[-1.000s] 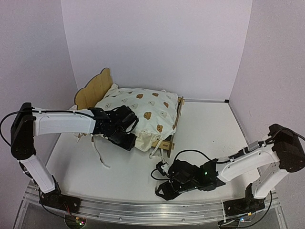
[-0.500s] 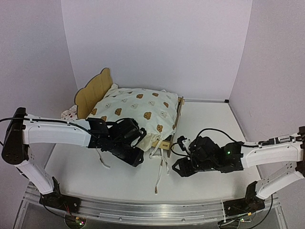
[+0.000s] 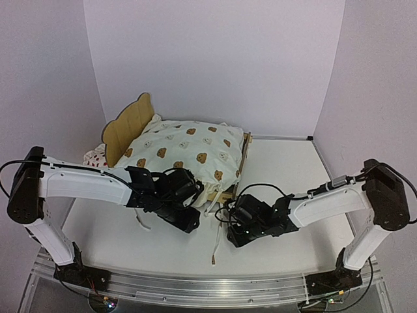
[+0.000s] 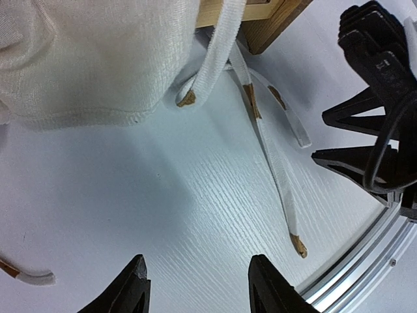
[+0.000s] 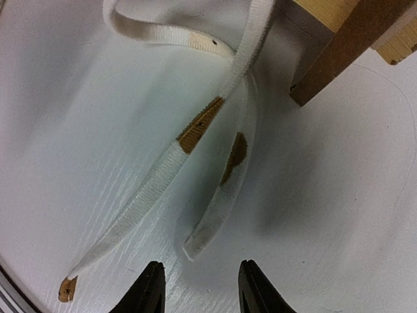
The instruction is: Set up the pet bed
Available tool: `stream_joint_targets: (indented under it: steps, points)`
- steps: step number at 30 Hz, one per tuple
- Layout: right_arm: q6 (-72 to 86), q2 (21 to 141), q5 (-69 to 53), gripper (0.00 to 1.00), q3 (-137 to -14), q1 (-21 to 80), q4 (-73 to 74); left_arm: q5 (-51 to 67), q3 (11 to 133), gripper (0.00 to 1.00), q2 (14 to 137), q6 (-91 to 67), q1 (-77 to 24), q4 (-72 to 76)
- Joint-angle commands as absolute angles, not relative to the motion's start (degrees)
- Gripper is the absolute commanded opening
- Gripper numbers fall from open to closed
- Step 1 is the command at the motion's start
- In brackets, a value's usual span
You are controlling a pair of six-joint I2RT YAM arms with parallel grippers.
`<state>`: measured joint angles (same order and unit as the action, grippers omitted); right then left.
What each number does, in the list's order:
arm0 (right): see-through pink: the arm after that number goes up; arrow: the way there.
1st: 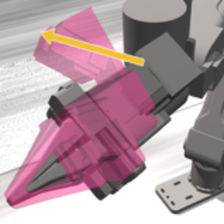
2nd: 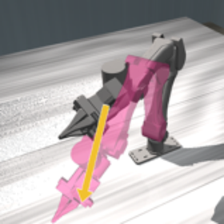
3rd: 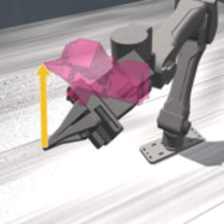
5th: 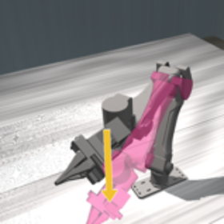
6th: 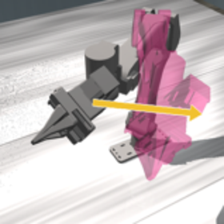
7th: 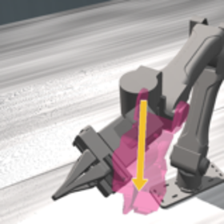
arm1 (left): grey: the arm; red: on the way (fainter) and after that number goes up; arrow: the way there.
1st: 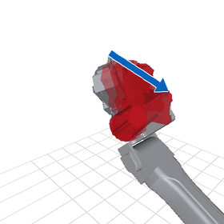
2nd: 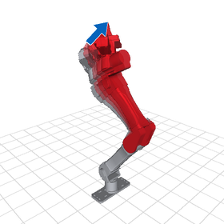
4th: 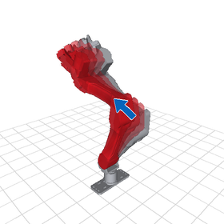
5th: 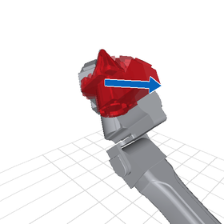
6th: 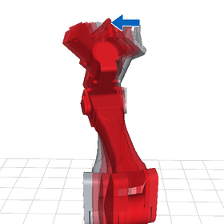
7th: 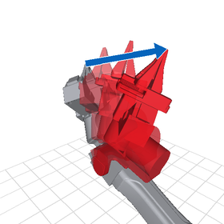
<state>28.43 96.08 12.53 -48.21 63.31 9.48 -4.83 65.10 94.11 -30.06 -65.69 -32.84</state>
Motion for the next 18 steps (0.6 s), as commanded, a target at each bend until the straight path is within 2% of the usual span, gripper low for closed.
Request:
stream_joint_targets:
  steps: [1,9,13,18]
  points:
    - [27.5,99.4,13.2,0.39,-50.8,63.4,7.3,-6.5,64.5,0.52,92.6,-30.1,-65.7,-31.2]
    - [27.8,103.6,12.8,0.29,-50.6,63.5,5.7,-7.0,63.5,0.51,91.1,-30.1,-65.7,-30.6]
    - [28.7,105.7,11.2,0.11,-49.8,63.8,5.5,-7.0,62.7,0.5,90.0,-29.9,-65.7,-29.0]
    - [30.3,103.6,11.9,0.0,-46.2,64.3,5.5,-5.5,59.9,0.52,88.0,-27.9,-65.7,-22.3]
